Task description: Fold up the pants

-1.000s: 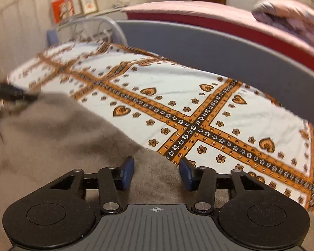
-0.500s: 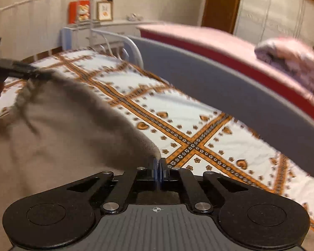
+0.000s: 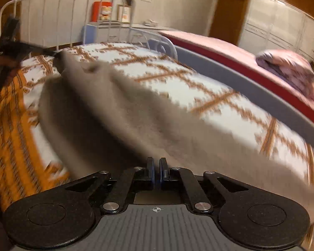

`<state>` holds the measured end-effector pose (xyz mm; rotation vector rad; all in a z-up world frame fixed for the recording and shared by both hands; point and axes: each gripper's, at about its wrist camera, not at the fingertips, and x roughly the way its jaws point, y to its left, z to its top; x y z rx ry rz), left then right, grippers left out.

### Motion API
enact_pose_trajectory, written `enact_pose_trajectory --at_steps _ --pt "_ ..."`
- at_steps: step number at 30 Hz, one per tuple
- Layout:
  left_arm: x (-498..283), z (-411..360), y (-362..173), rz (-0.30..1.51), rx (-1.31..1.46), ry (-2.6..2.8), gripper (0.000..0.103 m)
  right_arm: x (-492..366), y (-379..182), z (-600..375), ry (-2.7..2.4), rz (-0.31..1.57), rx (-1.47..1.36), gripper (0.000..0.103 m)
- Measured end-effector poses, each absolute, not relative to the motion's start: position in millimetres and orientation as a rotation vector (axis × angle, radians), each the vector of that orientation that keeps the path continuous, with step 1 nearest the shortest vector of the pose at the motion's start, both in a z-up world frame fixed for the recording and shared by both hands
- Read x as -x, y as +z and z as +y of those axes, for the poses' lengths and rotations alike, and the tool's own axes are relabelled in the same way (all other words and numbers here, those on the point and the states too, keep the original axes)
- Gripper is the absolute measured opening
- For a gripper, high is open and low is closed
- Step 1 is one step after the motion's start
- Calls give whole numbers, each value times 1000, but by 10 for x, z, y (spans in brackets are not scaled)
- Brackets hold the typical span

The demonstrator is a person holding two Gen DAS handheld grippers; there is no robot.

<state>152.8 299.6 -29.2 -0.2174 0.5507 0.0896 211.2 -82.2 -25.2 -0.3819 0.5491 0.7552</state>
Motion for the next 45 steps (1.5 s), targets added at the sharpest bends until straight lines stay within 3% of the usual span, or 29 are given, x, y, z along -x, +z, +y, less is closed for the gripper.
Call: enact_pose_trajectory --at_steps 4,5,6,7,8,10,11,12,23,26,28,29,30,41,43,45 --pt "-1296 2982 -262 533 333 183 62 -1881 -269 -1086 646 566 192 10" --pt "-1280 2990 -222 517 381 190 62 -1867 -248 -1113 620 560 161 29" --pt "-1273 2979 -180 501 422 193 62 -1848 -217 -1132 596 548 130 62" --pt "-1278 2980 -138 484 466 182 60 -1851 -171 -1164 570 522 91 71" --pt "-1295 2965 -111 482 503 163 59 -1833 -131 -1195 568 504 59 72" --pt "-1416 2920 -104 514 521 122 53 -1922 -73 -1229 554 532 -13 67" --pt "-1486 2908 -129 537 525 117 53 -1985 -73 -1247 550 550 -51 55" --pt "-1536 2908 -166 558 540 113 52 -2044 -87 -1283 543 572 -88 50" --pt "-1569 3062 -441 546 751 126 51 -2621 -576 -1640 427 783 -498 49" --pt "-1684 3151 -468 553 800 141 40 -2815 -737 -1740 413 818 -662 49" --pt "-1748 3170 -437 571 787 157 28 -2917 -751 -1755 403 830 -709 35" --pt "-1766 3175 -428 578 785 157 20 -2958 -746 -1749 395 847 -707 11" --pt "-1772 3191 -426 588 800 152 17 -3006 -750 -1738 387 873 -697 9" --pt "-1419 3099 -465 611 696 238 17 -2691 -651 -1794 404 825 -576 10" --pt "-1427 3080 -474 614 695 262 26 -2629 -651 -1809 398 827 -583 10" --pt "-1434 3076 -472 606 701 279 27 -2594 -658 -1832 397 832 -592 10"
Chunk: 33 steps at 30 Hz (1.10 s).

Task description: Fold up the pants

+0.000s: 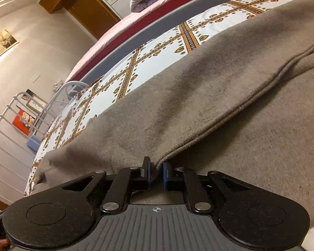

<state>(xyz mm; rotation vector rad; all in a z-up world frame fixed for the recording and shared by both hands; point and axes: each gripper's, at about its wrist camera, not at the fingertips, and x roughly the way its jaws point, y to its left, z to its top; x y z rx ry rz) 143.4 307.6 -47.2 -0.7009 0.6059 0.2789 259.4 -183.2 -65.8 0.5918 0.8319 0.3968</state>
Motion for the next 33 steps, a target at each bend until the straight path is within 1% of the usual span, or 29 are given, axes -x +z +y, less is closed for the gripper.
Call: enact_pose_trajectory --at_steps 2,3,4,6,7,8,9,10,11,15,16,17,18,20,21,22,25,28,29,31,32,33 --pt "-1475 3107 -484 605 704 275 27 -2602 -653 -1832 395 835 -608 11" --pt "-1527 3128 -497 615 703 276 27 -2598 -663 -1839 394 840 -611 14" --pt "-1579 3148 -501 621 703 277 27 -2643 -672 -1800 390 856 -607 15" --pt "-1684 3162 -470 632 674 270 25 -2715 -708 -1754 381 864 -621 15" --pt "-1731 3173 -465 638 665 269 22 -2770 -708 -1732 376 864 -627 15" --pt "-1773 3191 -470 642 662 261 20 -2828 -690 -1690 371 864 -627 15" --pt "-1823 3214 -471 652 651 251 19 -2859 -675 -1666 368 863 -616 7" --pt "-1872 3253 -440 655 640 238 18 -2887 -647 -1639 365 862 -594 6" --pt "-1897 3284 -392 638 637 224 16 -2899 -600 -1605 370 855 -564 6" --pt "-1825 3454 13 511 592 189 14 -2643 -133 -1591 475 692 -524 5" --pt "-1761 3510 45 501 602 193 9 -2528 -28 -1598 504 656 -516 5" --pt "-1711 3542 9 512 597 223 0 -2434 12 -1584 513 643 -501 5" --pt "-1703 3564 -120 569 565 252 0 -2354 -1 -1551 513 648 -473 5" --pt "-1737 3604 -500 714 537 309 0 -2275 -252 -1456 472 699 -386 5" --pt "-1700 3617 -616 729 539 323 0 -2317 -489 -1399 451 787 -357 5" --pt "-1626 3627 -648 698 559 321 0 -2345 -701 -1385 440 871 -370 5" --pt "-1484 3592 -624 655 598 312 0 -2250 -747 -1502 451 827 -449 5" --pt "-1383 3516 -560 622 630 303 0 -2257 -732 -1460 454 834 -415 5" --pt "-1361 3469 -524 610 635 299 5 -2255 -726 -1454 453 835 -419 5" --pt "-1329 3407 -457 587 664 290 19 -2302 -685 -1428 450 833 -432 6" --pt "-1406 3409 -426 585 680 289 25 -2280 -681 -1440 449 827 -438 6" --pt "-1441 3405 -432 586 697 282 27 -2250 -680 -1446 447 817 -443 6"
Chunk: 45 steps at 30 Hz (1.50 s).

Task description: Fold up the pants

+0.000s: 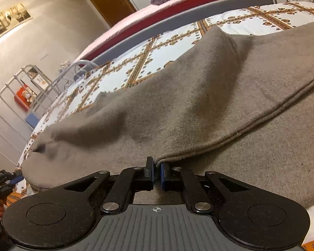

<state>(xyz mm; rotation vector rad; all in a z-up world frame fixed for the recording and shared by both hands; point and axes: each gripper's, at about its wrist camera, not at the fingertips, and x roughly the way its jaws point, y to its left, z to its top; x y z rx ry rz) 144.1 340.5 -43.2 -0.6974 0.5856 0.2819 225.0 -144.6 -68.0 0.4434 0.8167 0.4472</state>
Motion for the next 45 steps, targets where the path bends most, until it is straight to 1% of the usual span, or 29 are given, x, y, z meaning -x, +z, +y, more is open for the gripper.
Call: enact_pose_trajectory --at_steps 1,2,3,4,7,9,10,11,14,15,16,17,20,22,24,25,26,28,30,31,32,34,35,40,41,45 --pt "-1444 3386 -428 584 712 279 31 -2252 -653 -1485 446 808 -451 6" --pt "-1447 3372 -416 578 718 280 37 -2253 -651 -1511 444 805 -461 6" --pt "-1452 3355 -405 572 720 278 40 -2239 -648 -1522 440 806 -469 8" --pt "-1475 3348 -413 580 720 277 45 -2243 -630 -1538 442 805 -475 9" --pt "-1601 3361 -488 637 730 281 44 -2265 -613 -1527 442 805 -470 9" --pt "-1690 3351 -519 661 726 283 42 -2323 -634 -1516 436 826 -484 10" --pt "-1728 3345 -523 664 719 290 35 -2362 -654 -1511 431 841 -496 11" --pt "-1750 3344 -526 664 710 292 30 -2401 -681 -1517 431 851 -518 12" --pt "-1749 3346 -500 636 698 274 20 -2498 -734 -1556 426 863 -605 12" --pt "-1728 3349 -481 618 701 266 18 -2527 -739 -1559 427 867 -624 11" --pt "-1704 3363 -455 600 713 259 13 -2548 -731 -1552 429 865 -629 6" --pt "-1681 3371 -413 580 725 249 11 -2544 -691 -1538 441 844 -623 5" --pt "-1631 3398 -249 537 703 222 12 -2437 -472 -1534 482 755 -595 5" --pt "-1605 3448 -241 528 684 235 12 -2356 -381 -1552 517 737 -591 5" --pt "-1700 3496 -408 609 646 260 12 -2308 -426 -1498 551 769 -554 5" --pt "-1758 3511 -534 658 646 261 12 -2315 -521 -1434 550 813 -509 5" --pt "-1761 3505 -594 655 641 265 12 -2328 -644 -1372 529 859 -469 5" --pt "-1751 3459 -541 642 617 266 12 -2326 -765 -1400 522 857 -506 5" --pt "-1764 3436 -512 663 582 272 18 -2316 -754 -1423 511 847 -530 6" --pt "-1756 3431 -488 669 572 282 24 -2314 -744 -1413 508 841 -516 6" --pt "-1725 3425 -447 665 572 298 32 -2327 -735 -1404 511 848 -499 7" --pt "-1634 3365 -328 644 544 350 46 -2303 -646 -1430 521 852 -461 18" --pt "-1605 3329 -269 640 523 361 46 -2291 -576 -1470 521 837 -439 22" --pt "-1687 2931 -15 654 449 242 46 -2198 -285 -1989 478 773 -364 23" --pt "-1738 2828 -4 670 434 221 48 -2206 -256 -2110 457 763 -361 23" --pt "-1916 2522 -179 762 383 202 48 -2347 -235 -2600 320 767 -385 23"
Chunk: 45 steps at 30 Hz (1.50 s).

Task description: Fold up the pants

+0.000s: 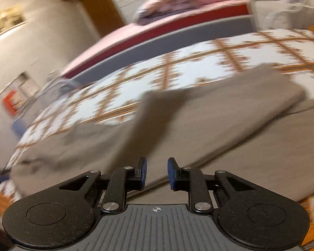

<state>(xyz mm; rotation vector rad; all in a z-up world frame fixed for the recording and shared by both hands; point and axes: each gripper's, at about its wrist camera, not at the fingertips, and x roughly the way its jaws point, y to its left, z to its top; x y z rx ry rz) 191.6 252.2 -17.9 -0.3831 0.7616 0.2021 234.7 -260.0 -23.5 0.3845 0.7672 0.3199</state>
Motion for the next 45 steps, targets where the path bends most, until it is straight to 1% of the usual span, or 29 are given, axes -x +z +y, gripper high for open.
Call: enact_pose_trajectory --at_steps 3,7,9,11,13,16,17,18,19,21,25,27,28,30,31,32,33,34,35,38,45 --pt "-2003 2457 -324 831 343 220 48 -2507 -361 -2912 234 805 -464 23" --pt "-2088 2494 -384 825 345 287 48 -2704 -551 -3225 183 849 -587 23" --pt "-2162 2460 -425 845 327 286 55 -2795 -648 -3301 169 869 -634 23" --pt "-2220 2378 -443 870 275 271 65 -2850 -744 -3408 172 871 -682 23" --pt "-2236 2313 -455 887 224 258 67 -2911 -793 -3476 177 861 -739 23" --pt "-2226 2287 -490 900 207 247 67 -3006 -837 -3585 175 846 -808 22" --pt "-2212 2280 -495 904 208 243 68 -3031 -831 -3594 172 845 -809 22" --pt "-2210 2273 -508 908 199 239 67 -3053 -798 -3585 164 844 -783 16" --pt "-2216 2262 -516 912 188 235 68 -3040 -738 -3558 144 835 -735 5" --pt "-2215 2246 -525 916 168 225 68 -2913 -582 -3529 151 784 -671 5" --pt "-2186 2270 -521 913 167 196 69 -2391 -145 -3552 176 691 -564 5" --pt "-2176 2279 -522 913 168 186 69 -2222 -159 -3571 148 729 -524 5" --pt "-2176 2277 -520 914 167 184 69 -2195 -257 -3569 129 773 -499 5" --pt "-2186 2268 -512 917 168 191 69 -2273 -530 -3585 114 886 -526 6" --pt "-2187 2258 -509 919 171 195 70 -2310 -623 -3599 121 923 -548 7" --pt "-2187 2254 -507 919 175 197 71 -2320 -657 -3641 128 923 -569 8" --pt "-2189 2256 -505 919 179 197 72 -2289 -637 -3701 128 897 -606 14" --pt "-2191 2259 -505 918 183 194 74 -2240 -590 -3766 112 861 -630 25" --pt "-2191 2273 -509 916 190 190 75 -2186 -522 -3830 84 805 -633 28" --pt "-2186 2298 -514 914 204 182 75 -2200 -416 -4063 31 713 -674 29" --pt "-2188 2267 -525 914 182 179 77 -2673 -668 -4310 -20 774 -698 29"
